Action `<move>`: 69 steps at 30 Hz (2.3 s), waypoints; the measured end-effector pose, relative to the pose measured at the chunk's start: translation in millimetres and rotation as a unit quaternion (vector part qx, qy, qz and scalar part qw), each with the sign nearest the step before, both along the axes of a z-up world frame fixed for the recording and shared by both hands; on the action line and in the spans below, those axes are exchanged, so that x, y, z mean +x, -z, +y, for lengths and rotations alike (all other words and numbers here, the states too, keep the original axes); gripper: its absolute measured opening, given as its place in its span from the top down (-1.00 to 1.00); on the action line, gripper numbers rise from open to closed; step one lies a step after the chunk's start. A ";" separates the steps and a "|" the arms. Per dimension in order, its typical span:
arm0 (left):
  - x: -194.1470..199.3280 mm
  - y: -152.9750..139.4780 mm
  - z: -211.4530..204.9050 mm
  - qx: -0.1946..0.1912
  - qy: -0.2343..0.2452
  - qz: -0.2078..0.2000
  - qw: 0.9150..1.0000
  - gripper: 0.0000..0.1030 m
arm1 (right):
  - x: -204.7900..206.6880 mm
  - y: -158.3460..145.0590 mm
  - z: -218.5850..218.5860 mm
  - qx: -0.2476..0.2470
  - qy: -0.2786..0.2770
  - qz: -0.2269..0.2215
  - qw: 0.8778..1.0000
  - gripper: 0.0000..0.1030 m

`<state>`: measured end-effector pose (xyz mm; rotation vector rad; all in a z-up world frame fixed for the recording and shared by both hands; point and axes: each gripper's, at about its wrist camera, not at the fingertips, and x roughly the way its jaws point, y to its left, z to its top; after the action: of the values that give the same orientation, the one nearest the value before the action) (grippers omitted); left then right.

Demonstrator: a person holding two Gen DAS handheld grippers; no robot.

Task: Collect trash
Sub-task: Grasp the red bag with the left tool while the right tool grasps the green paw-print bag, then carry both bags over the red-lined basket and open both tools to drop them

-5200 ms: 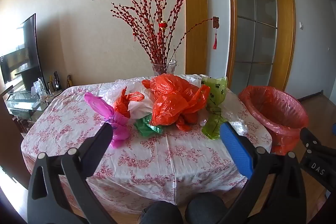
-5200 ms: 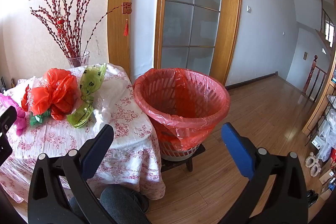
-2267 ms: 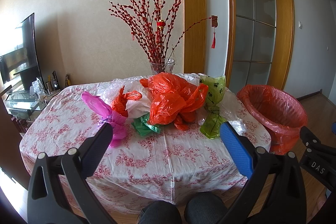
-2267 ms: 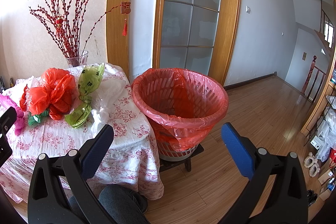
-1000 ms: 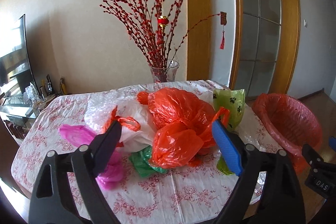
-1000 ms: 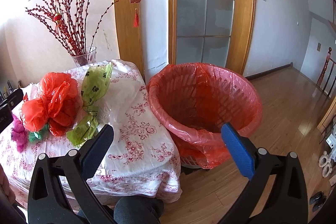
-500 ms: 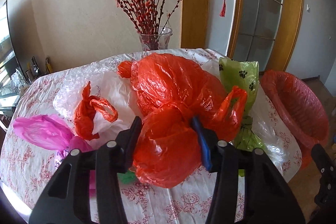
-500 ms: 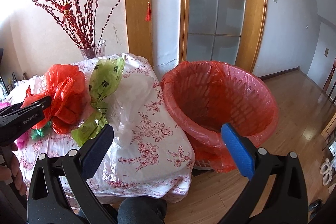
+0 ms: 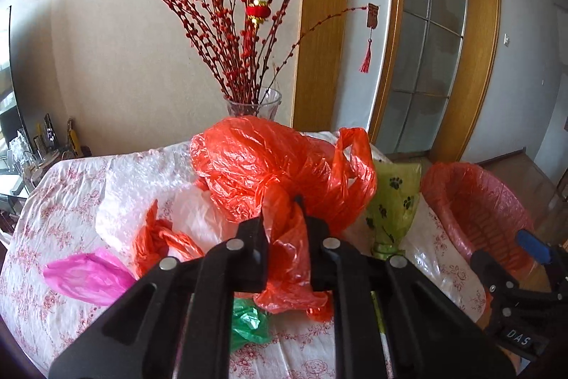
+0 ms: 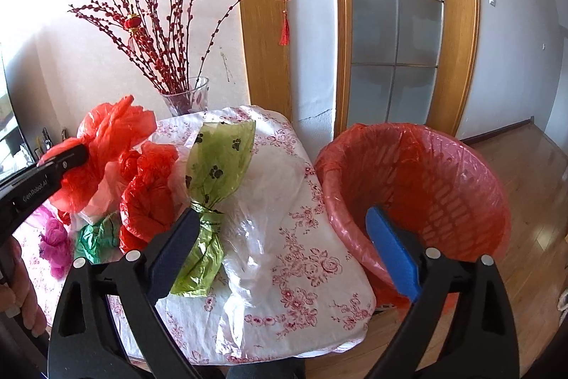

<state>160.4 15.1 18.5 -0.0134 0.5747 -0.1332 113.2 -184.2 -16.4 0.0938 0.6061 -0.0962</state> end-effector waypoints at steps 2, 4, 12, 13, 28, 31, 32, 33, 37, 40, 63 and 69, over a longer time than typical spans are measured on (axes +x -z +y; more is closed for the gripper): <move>2.3 -10.1 6.0 -0.004 -0.006 -0.014 1.000 0.75 | 7.3 -1.1 5.8 0.003 -0.015 0.000 1.000 -0.64; 5.9 -18.7 12.2 -0.001 -0.017 -0.026 1.000 0.75 | 15.9 -0.4 11.7 0.006 -0.033 0.006 0.999 -0.45; 16.8 -32.1 39.4 0.000 -0.049 -0.041 0.998 0.75 | 58.0 28.9 44.0 0.015 -0.096 0.074 0.993 0.08; 17.3 -32.0 41.3 0.000 -0.050 -0.041 0.998 0.75 | 62.3 34.2 49.6 0.008 -0.102 0.082 0.991 0.11; 15.3 -25.3 37.9 0.000 -0.037 -0.039 0.999 0.75 | 57.7 28.0 49.2 0.005 -0.117 0.073 0.990 0.65; 12.9 -24.8 31.6 -0.001 -0.026 -0.039 0.999 0.75 | 50.1 15.6 39.6 0.009 -0.113 0.057 0.992 0.65; 12.0 -24.5 28.9 -0.001 -0.022 -0.039 0.999 0.75 | 50.3 12.2 38.1 0.011 -0.111 0.051 0.992 0.65; 11.3 -24.4 25.6 -0.001 -0.018 -0.039 0.999 0.75 | 49.0 8.7 35.7 0.012 -0.109 0.046 0.993 0.65; 9.6 -23.1 11.2 -0.005 0.001 -0.038 0.999 0.75 | 42.3 -5.6 19.1 0.009 -0.096 0.025 0.995 0.65; 9.2 -21.8 -2.0 -0.009 0.018 -0.037 0.999 0.75 | 35.3 -12.2 3.0 0.006 -0.080 0.016 0.997 0.65; 18.7 8.4 -154.7 -0.039 0.196 -0.001 0.980 0.75 | 13.1 -0.2 -143.3 0.004 0.086 0.016 0.996 0.65; 22.9 15.6 -189.0 -0.044 0.232 0.009 0.972 0.75 | 10.2 4.4 -163.3 0.006 0.105 0.018 0.994 0.65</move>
<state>183.3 -173.9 2.9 0.0343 0.5823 -0.6140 123.4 -347.5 -20.8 0.1675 0.6322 -0.2991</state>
